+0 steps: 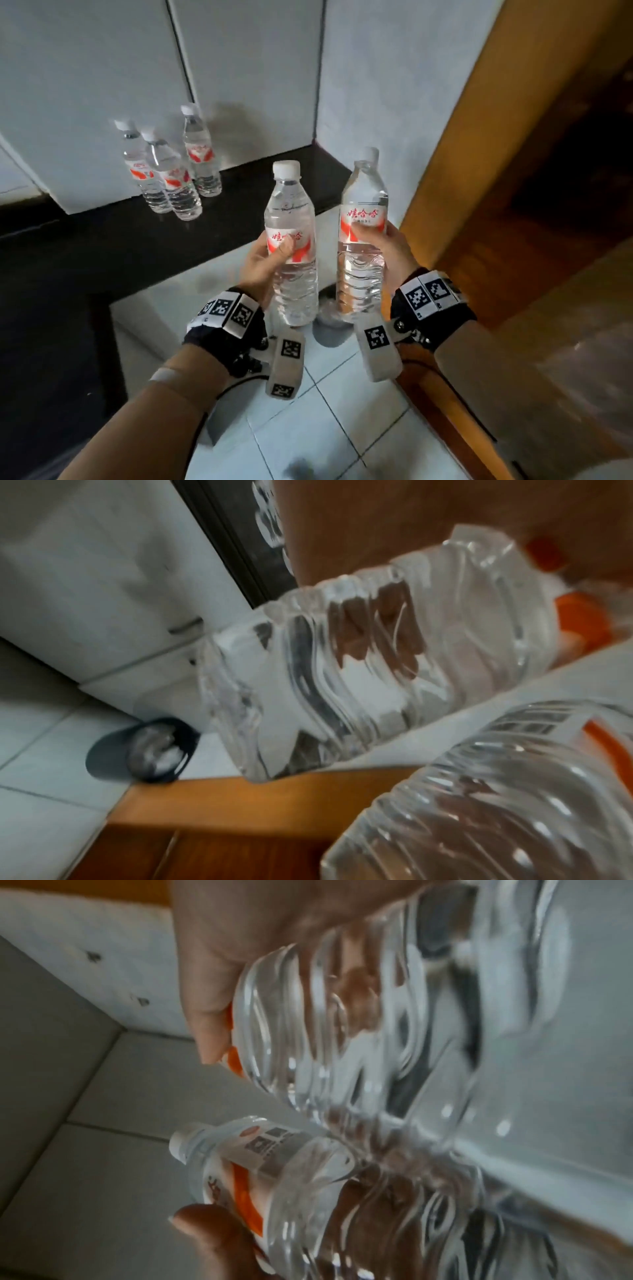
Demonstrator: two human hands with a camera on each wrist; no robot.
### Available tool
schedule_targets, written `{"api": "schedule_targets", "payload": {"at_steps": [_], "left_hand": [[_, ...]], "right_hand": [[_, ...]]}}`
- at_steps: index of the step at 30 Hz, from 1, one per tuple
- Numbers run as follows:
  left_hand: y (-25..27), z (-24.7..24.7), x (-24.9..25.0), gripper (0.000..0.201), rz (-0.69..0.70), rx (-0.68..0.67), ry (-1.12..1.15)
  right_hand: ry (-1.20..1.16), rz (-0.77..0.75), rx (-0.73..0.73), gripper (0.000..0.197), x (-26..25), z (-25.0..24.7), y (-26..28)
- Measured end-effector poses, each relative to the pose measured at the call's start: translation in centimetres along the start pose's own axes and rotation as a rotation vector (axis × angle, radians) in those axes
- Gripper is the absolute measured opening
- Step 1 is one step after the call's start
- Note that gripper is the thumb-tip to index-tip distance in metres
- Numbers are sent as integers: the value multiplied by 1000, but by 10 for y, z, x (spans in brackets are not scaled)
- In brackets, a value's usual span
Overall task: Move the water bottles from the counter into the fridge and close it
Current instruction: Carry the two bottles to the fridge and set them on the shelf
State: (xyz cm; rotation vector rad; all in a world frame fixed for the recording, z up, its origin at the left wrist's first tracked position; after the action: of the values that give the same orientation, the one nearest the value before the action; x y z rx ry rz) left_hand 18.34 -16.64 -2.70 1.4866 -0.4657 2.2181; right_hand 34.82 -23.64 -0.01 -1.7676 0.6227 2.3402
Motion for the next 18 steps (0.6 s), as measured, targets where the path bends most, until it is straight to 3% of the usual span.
{"api": "schedule_targets", "payload": {"at_steps": [2,4,6,9,12,15,18], "left_hand": [[2,50,-11,72,-29,-109,26],[4,104,-30,77,-90,-195,62],[10,171,-55,85,-176,-317,76],[40,284,-99,74,-279,-475,1],[100,399,-139,61,-338,-598,-55],[174,518,-174,71,-369,-809,-46],[251,625,-197,55,-364,-975,-35]], "right_hand": [[-33,-39,86,39,-4,-44,28],[-56,-72,211,36,-12,-93,66],[-36,-105,345,29,-22,-149,111],[-30,-167,548,25,-35,-242,195],[-101,-196,792,33,-34,-339,303],[-163,-236,1003,20,-30,-431,420],[-158,-271,1243,12,-23,-504,533]]}}
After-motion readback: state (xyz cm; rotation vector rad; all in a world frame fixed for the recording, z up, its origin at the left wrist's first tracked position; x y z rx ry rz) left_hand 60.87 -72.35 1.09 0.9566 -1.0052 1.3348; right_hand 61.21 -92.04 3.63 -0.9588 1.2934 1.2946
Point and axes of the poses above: each hand's wrist, its own y-axis away from the middle knuckle, its own z-axis out of the palm, x = y × z, the point moved 6 cm from there along -y, towards the middle knuckle, and after that the axes turned 5 degrees about z, right-handed, at the moved point
